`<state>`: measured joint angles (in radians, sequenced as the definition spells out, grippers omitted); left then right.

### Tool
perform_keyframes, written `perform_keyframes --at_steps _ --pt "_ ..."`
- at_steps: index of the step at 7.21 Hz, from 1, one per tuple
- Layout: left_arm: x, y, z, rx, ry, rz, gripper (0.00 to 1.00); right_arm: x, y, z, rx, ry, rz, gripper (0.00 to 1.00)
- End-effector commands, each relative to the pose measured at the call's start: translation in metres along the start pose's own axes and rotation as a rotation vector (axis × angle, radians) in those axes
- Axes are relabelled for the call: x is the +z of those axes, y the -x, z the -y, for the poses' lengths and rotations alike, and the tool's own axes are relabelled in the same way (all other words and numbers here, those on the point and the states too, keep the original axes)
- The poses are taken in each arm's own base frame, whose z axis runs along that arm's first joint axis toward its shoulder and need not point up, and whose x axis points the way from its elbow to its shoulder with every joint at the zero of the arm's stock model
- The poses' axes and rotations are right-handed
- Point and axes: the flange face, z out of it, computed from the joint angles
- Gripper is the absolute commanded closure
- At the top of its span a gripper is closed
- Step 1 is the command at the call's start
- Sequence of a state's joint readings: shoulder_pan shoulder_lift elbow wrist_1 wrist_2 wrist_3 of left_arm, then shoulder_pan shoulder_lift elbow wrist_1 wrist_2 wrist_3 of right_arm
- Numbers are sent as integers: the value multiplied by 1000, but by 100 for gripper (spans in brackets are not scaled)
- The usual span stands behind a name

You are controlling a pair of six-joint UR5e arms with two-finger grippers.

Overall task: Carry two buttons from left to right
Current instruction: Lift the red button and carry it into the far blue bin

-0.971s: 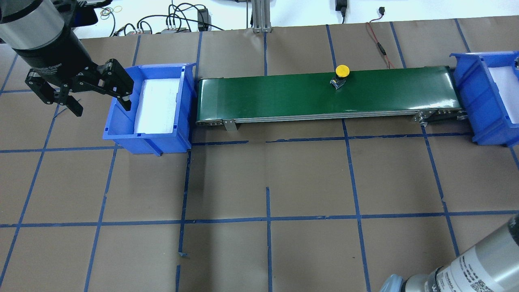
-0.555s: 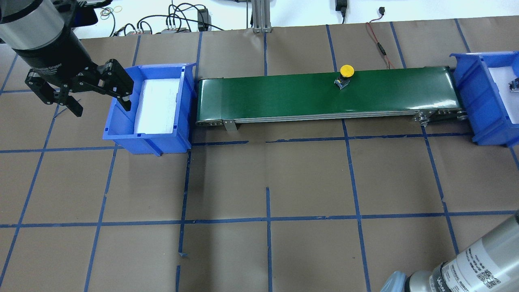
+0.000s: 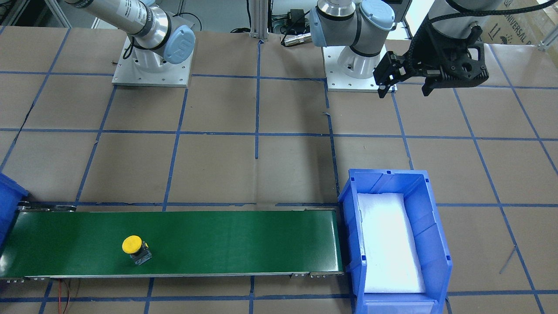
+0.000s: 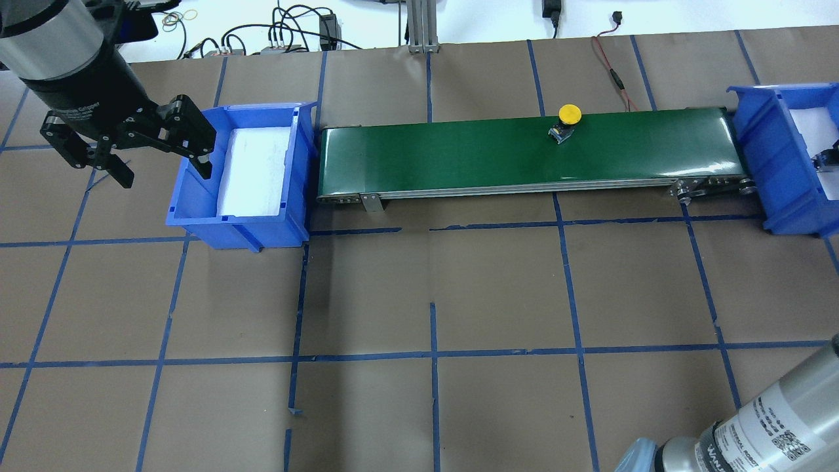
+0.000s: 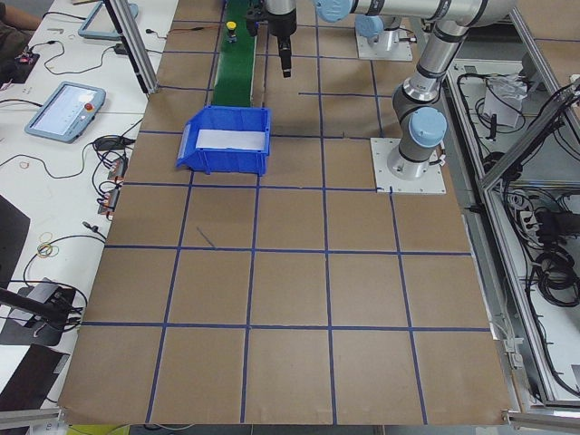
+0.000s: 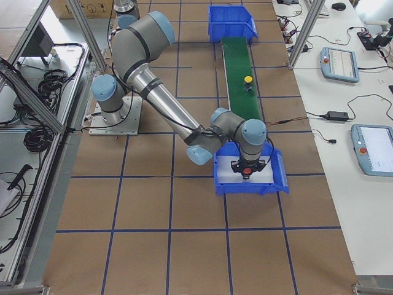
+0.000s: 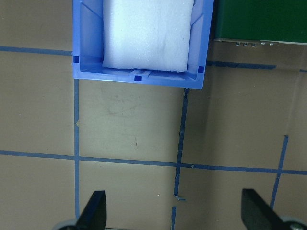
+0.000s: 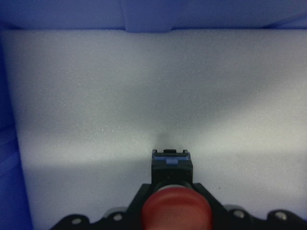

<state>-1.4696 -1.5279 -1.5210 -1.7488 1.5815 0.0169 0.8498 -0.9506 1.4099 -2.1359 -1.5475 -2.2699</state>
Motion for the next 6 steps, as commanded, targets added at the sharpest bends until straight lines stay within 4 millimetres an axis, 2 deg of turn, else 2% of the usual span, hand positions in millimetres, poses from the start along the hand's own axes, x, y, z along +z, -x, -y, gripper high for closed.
perform_keyframes --at_steps 1,2,3,4,5,6 --pt "0 0 0 0 -1 0 0 -1 2 1 1 -2 3 0" --pt "-1 0 0 0 -2 0 0 -14 0 0 1 11 -5 0" --pt "-1 0 0 0 -2 0 0 -56 1 4 2 34 -52 0" --pt "-1 0 0 0 -2 0 0 -85 5 14 1 29 -50 0" --pt "-2 0 0 1 -4 0 0 -106 3 27 -14 32 -64 0" --pt "-1 0 1 1 -4 0 0 -133 -11 66 -71 44 -101 0"
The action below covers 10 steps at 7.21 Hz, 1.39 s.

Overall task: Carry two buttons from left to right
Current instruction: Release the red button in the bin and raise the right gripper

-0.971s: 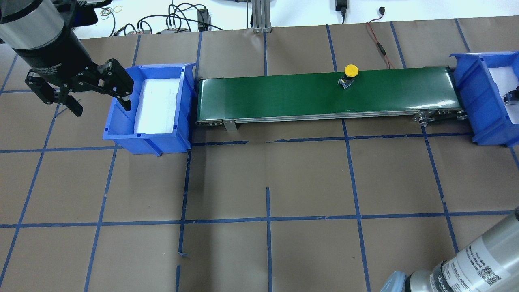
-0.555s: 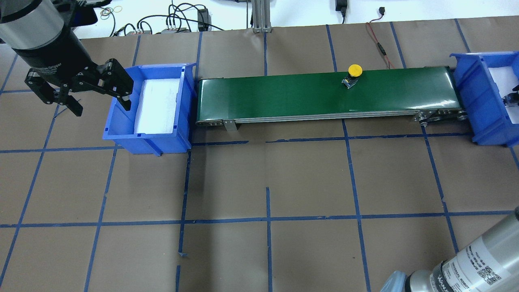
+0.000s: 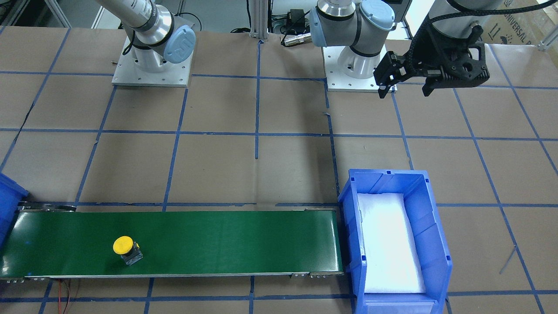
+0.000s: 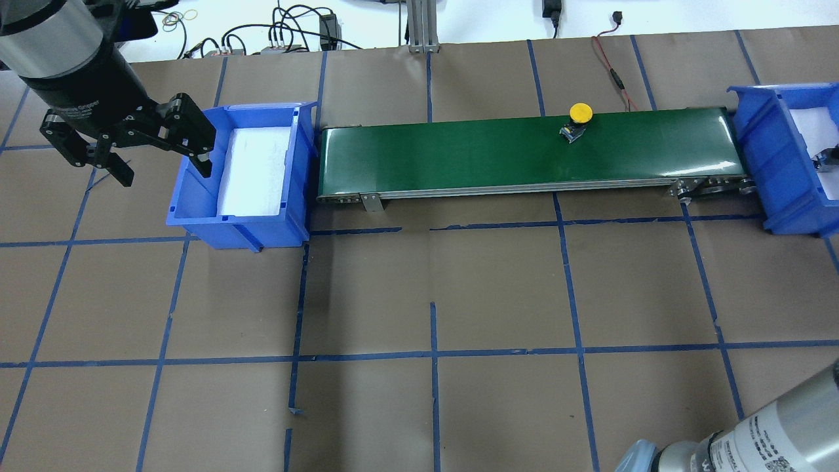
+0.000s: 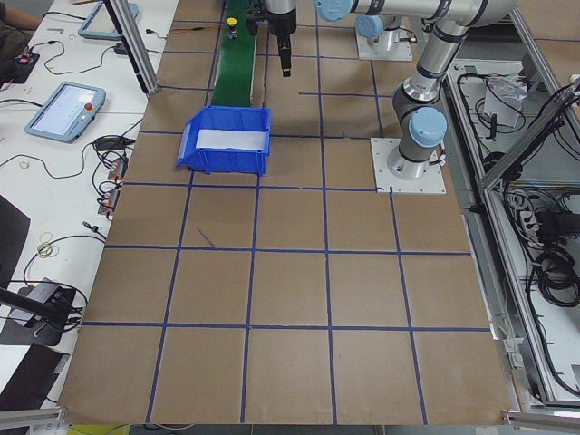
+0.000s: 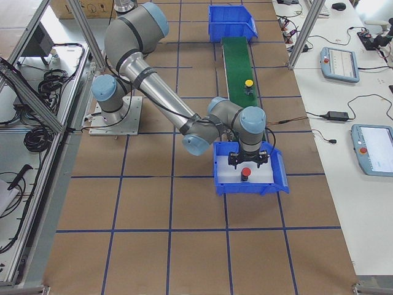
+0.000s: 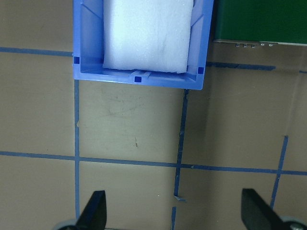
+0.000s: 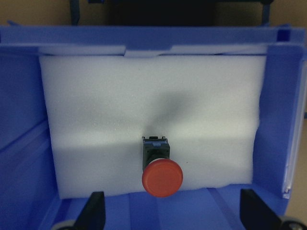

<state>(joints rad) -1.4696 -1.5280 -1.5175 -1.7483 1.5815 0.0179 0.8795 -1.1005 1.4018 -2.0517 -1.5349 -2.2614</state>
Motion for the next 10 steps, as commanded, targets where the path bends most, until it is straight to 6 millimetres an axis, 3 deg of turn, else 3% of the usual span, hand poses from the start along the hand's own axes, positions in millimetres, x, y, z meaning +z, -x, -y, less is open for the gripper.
perform_keyframes --at_steps 1,3,5,7,8,10 --pt "0 0 1 0 0 0 0 -40 -32 85 -99 -2 -42 0" --pt "0 0 1 2 0 0 0 -31 -54 168 -84 -27 -24 0" --pt "0 0 1 2 0 0 0 -6 -59 214 24 -68 13 0" --pt "0 0 1 2 -2 0 0 34 -46 236 43 -106 88 0" --pt "0 -1 1 3 -2 0 0 45 -45 240 45 -134 90 0" --pt "0 -1 0 4 0 0 0 46 -44 244 35 -129 102 0"
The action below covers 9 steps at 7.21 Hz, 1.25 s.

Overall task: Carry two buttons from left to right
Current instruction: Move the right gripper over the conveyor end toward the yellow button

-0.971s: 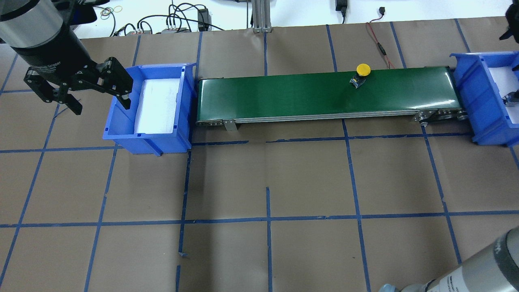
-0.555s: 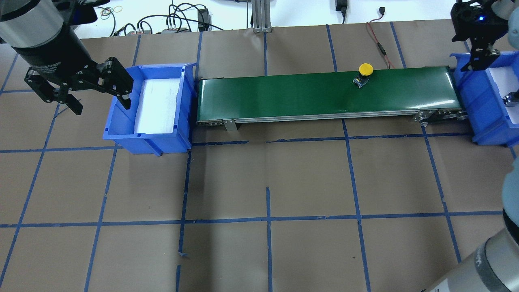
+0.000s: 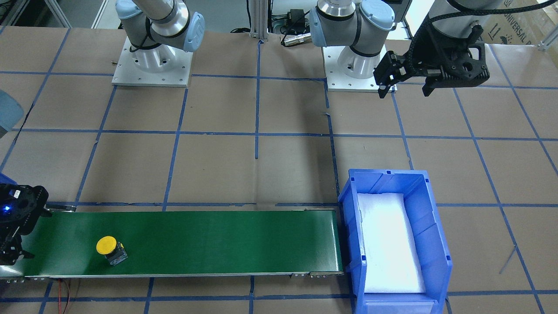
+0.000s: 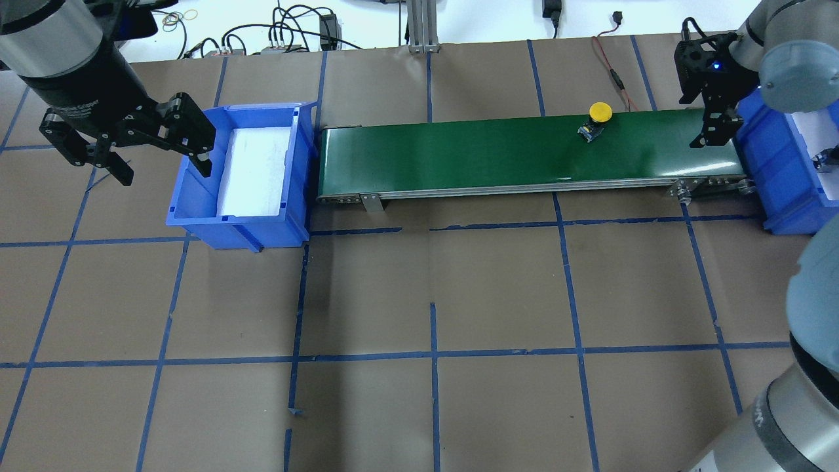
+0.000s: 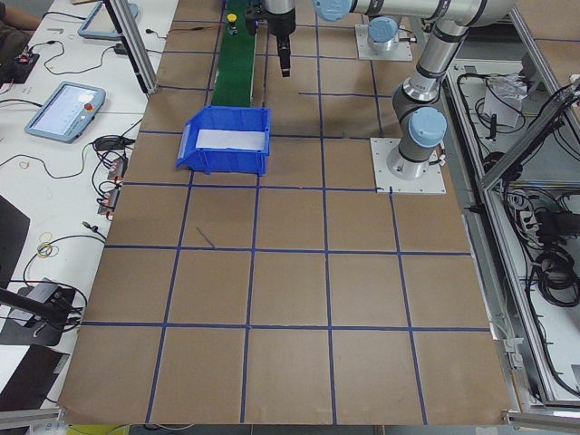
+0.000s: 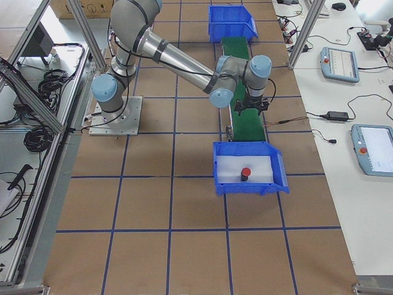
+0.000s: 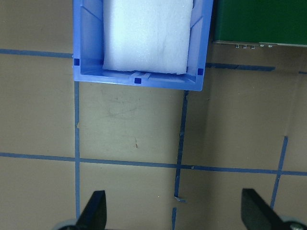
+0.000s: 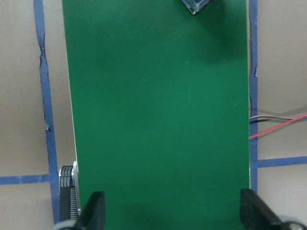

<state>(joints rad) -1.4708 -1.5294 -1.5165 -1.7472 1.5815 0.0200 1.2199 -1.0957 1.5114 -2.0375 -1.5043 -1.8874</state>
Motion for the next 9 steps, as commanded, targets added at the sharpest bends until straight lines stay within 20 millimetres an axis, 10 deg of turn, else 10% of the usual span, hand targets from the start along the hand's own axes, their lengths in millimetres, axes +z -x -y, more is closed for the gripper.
perform_keyframes --at_steps 1,9 --pt "0 1 0 -1 -1 0 0 7 0 15 -22 5 18 0" --pt "-1 0 0 0 -3 0 0 12 -7 48 -64 52 9 0"
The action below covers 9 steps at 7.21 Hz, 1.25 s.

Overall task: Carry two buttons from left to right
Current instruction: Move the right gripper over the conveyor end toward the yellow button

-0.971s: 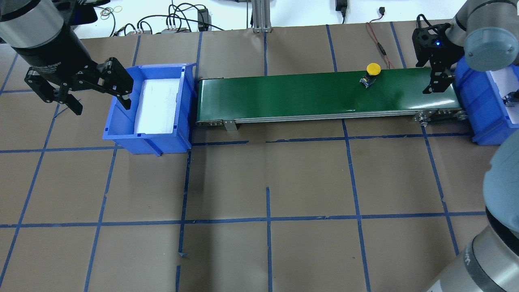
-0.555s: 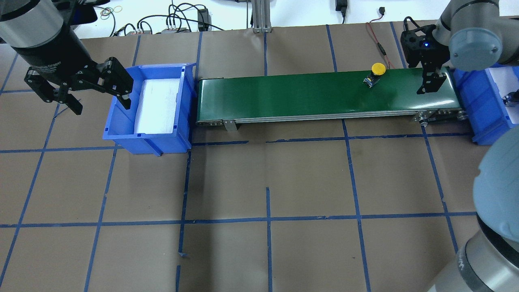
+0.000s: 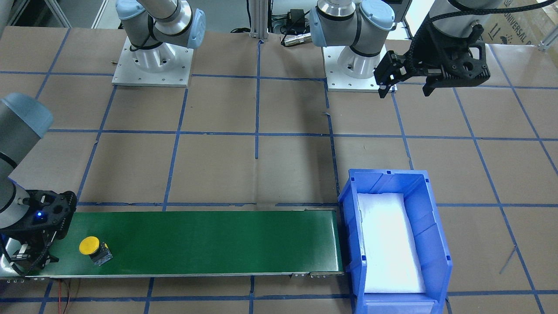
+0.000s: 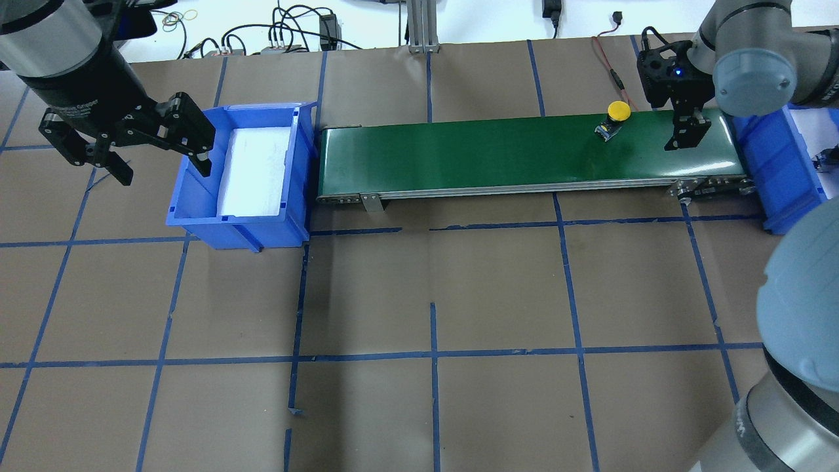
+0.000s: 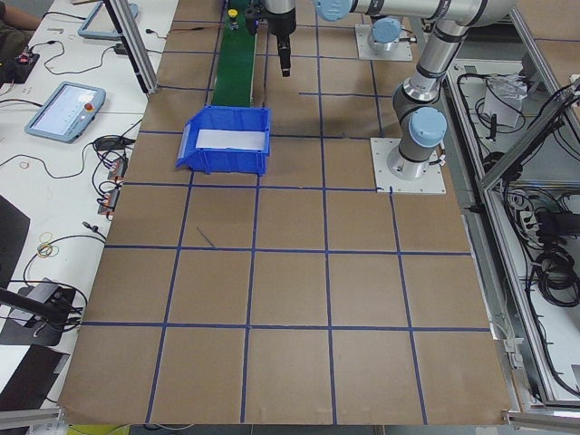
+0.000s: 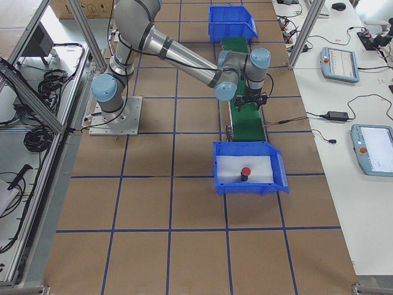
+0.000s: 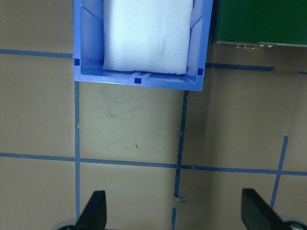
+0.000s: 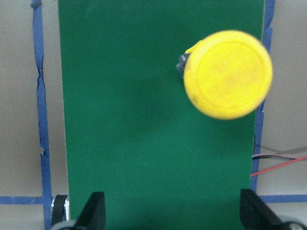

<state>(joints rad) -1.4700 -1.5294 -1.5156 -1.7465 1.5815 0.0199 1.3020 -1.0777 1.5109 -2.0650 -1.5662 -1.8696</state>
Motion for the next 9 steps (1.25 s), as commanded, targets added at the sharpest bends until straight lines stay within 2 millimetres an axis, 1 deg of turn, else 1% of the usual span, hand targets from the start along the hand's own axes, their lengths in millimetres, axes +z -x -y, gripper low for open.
perform_keyframes --at_steps 1,6,9 --pt "0 0 0 0 1 0 0 1 -1 1 1 -6 -2 0" --pt "0 0 0 1 1 0 0 5 -3 1 1 -19 -17 0" --pt "0 0 0 1 -1 0 0 2 -5 0 1 -17 -23 0"
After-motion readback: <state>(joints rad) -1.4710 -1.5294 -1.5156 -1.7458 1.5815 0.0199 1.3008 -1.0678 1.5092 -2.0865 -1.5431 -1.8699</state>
